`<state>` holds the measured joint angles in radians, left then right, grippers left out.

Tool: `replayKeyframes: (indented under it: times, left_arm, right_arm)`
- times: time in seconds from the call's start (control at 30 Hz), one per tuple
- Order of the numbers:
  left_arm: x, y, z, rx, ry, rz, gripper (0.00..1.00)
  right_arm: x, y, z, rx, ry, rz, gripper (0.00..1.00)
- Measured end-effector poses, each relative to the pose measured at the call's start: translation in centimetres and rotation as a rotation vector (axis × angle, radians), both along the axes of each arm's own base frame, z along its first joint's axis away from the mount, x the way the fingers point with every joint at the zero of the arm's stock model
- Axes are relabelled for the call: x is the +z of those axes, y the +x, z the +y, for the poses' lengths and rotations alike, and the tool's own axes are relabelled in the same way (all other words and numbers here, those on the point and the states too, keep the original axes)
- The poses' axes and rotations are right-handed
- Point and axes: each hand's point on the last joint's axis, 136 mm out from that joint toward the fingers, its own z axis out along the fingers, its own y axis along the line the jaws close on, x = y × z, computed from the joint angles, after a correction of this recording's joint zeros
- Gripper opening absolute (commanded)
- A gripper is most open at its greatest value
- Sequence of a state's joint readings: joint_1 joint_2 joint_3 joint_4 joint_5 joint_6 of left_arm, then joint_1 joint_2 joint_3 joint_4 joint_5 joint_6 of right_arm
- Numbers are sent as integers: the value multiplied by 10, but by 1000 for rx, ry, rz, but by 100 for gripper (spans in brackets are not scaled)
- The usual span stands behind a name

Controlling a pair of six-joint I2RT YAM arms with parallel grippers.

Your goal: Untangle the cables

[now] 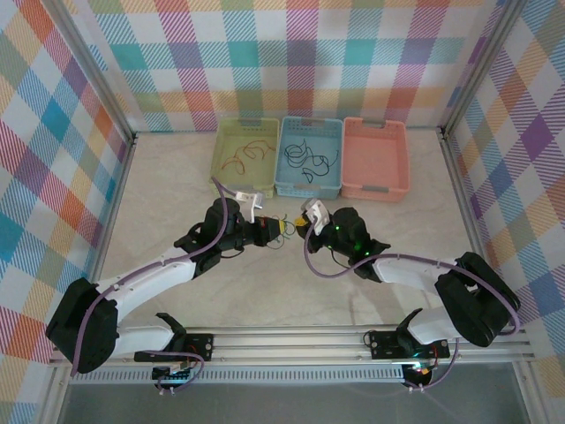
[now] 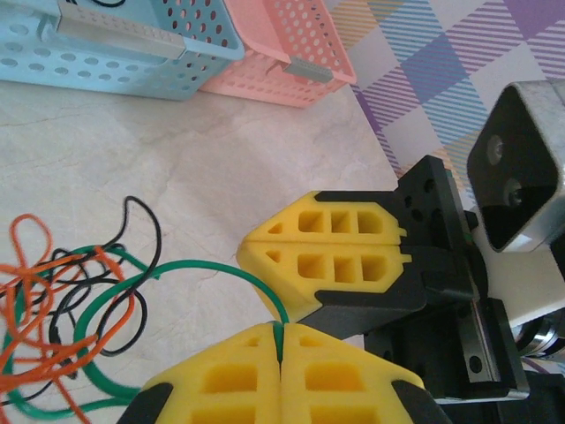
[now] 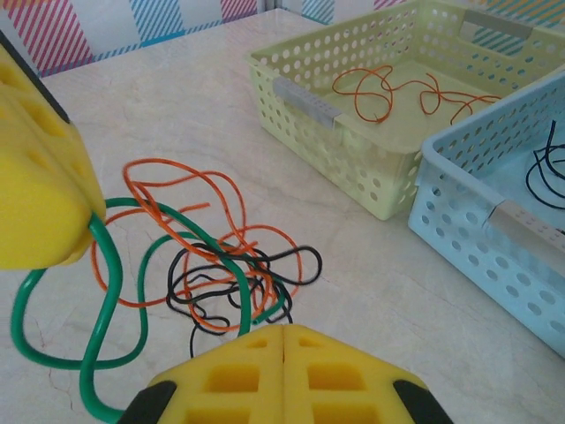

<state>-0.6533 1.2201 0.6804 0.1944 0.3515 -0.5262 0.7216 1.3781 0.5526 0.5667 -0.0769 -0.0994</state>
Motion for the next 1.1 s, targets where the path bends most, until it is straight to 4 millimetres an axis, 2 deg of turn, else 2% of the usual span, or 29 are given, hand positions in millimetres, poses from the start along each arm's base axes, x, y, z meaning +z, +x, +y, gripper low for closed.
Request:
replayKeyframes:
  times: [0.07, 0.3, 0.57, 0.8, 1.1]
  left_arm:
    - [-1, -1, 0, -3, 0, 2, 0]
    - [2, -1, -1, -6, -11, -9, 0]
    - [4, -1, 0, -8, -12, -18, 0]
    - [8, -3, 1, -12, -14, -38, 0]
    - [12, -4, 3, -5, -18, -52, 0]
  right_arm:
    - [0, -2, 1, 13, 0, -5, 4]
    - [4, -5, 4, 48, 8, -33, 31]
    - [1, -6, -1, 32, -2, -47, 46]
    - [4, 14, -19, -115, -31, -79, 46]
    - [10, 17, -23, -142, -24, -98, 38]
